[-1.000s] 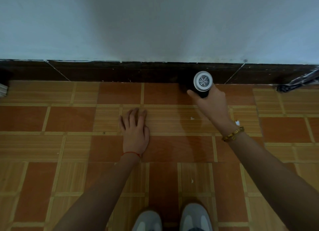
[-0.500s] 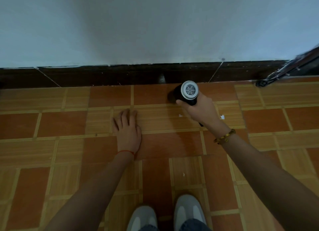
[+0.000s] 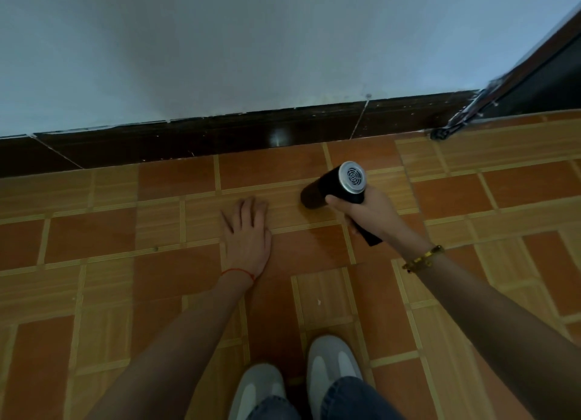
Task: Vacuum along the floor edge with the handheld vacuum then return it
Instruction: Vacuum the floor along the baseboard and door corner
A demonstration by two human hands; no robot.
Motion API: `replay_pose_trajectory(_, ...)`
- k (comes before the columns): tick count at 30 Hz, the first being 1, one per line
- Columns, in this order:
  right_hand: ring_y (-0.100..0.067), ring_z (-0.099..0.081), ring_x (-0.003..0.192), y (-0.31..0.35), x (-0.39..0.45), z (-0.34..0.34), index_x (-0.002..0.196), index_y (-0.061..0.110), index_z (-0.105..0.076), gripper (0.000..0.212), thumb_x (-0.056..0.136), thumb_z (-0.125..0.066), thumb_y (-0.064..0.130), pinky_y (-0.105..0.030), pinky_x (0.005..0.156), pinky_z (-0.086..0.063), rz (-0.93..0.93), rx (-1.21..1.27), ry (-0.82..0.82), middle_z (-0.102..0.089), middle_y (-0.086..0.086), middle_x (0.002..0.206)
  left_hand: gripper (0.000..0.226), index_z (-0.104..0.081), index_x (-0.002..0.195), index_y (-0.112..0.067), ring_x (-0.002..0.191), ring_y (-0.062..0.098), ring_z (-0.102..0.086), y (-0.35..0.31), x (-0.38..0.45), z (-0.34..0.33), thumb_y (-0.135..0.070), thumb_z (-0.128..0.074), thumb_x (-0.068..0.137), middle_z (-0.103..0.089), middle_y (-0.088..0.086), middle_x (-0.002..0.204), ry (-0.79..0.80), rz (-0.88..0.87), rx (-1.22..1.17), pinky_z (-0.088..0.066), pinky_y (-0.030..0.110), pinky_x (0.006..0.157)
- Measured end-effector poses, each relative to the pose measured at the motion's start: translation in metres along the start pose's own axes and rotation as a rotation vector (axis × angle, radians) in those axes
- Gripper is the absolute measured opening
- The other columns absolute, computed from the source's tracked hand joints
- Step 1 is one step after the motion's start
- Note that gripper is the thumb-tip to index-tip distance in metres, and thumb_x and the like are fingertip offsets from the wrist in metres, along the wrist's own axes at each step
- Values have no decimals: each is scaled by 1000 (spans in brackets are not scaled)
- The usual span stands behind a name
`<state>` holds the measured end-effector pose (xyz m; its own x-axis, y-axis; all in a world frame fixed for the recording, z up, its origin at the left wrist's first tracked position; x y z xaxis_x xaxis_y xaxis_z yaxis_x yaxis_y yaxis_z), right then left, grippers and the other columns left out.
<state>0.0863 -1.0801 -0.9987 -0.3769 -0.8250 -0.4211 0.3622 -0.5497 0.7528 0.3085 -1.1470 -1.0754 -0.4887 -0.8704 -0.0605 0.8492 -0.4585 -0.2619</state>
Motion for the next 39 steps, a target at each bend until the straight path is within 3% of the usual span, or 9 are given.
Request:
replay_pose_trajectory(3,-11,-59,43,1,-5,-6,109,16,-54,44,82,-71,45,-22,43,-46,28,-56,-28,-62,1,61,53,-34,148,-19,146,32,-23,-1,0,1,-26,-42,97,-32,13,153,8,-2,13,-12,68,117)
replay_pose_trajectory(8,-13,-62,96,6,-15,4,129,20,-53,59,81,-69,51,-31,76,-52,116,-213,-175,-67,4,104,54,-33,149,-19,147,32,-22,-3,-2,3,-25,-43,97,-31,13,155,20,1,35,-15,68,115)
replay_pose_trajectory(10,-11,-61,93,8,-22,2,131,21,-50,61,82,-68,51,-28,74,-49,129,-252,-117,-67,6,103,55,-30,150,-19,148,31,-18,-5,-2,0,-25,-43,97,-27,13,156,33,12,15,-12,67,116)
replay_pose_trajectory(14,-3,-59,48,-5,-37,-7,116,25,-52,47,80,-71,50,-18,47,-45,78,-230,142,-60,13,67,56,-30,149,-15,147,33,-20,-9,-8,0,-22,-46,96,-31,15,154,14,-2,-28,-10,66,118)
replay_pose_trajectory(19,-1,-52,83,-18,-62,18,128,28,-53,59,78,-70,54,-13,63,-36,148,-350,-45,-48,30,78,55,-35,145,-13,143,33,-28,-28,-15,-5,-19,-50,93,-38,15,149,-16,-116,-33,-17,67,116)
replay_pose_trajectory(25,-8,-61,89,-38,-88,13,119,31,-58,53,77,-68,61,-22,68,-45,113,-359,54,-57,22,83,48,-39,141,-12,141,32,-30,-49,-14,-12,-18,-45,94,-41,16,145,-50,-192,-67,-18,67,116)
replay_pose_trajectory(30,-10,-59,90,-38,-103,25,126,31,-53,59,78,-66,62,-30,74,-51,120,-409,-37,-57,20,91,49,-39,142,-12,141,33,-32,-61,-17,-18,-18,-45,94,-42,16,146,-33,-229,-47,-19,66,116)
replay_pose_trajectory(35,-11,-63,98,-42,-110,5,127,26,-55,61,76,-71,57,-35,84,-54,110,-383,169,-68,8,109,47,-40,143,-13,144,31,-28,-61,-18,-19,-20,-38,97,-40,15,147,-14,-240,-65,-12,65,118)
replay_pose_trajectory(39,-9,-61,102,-38,-116,-8,128,29,-53,61,76,-73,54,-35,87,-53,111,-338,252,-67,11,112,46,-41,142,-13,143,31,-28,-57,-17,-16,-18,-39,96,-40,14,147,-19,-231,-80,-14,65,118)
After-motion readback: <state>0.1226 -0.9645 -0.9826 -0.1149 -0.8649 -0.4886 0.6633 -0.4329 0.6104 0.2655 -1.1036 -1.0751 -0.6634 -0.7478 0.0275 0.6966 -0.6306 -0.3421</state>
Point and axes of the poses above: each hand's wrist, its own x-axis towards the middle knuckle, its own z-axis out of the back of the hand, y = z × x, the point moved 9 cm from there along x, towards the middle knuckle
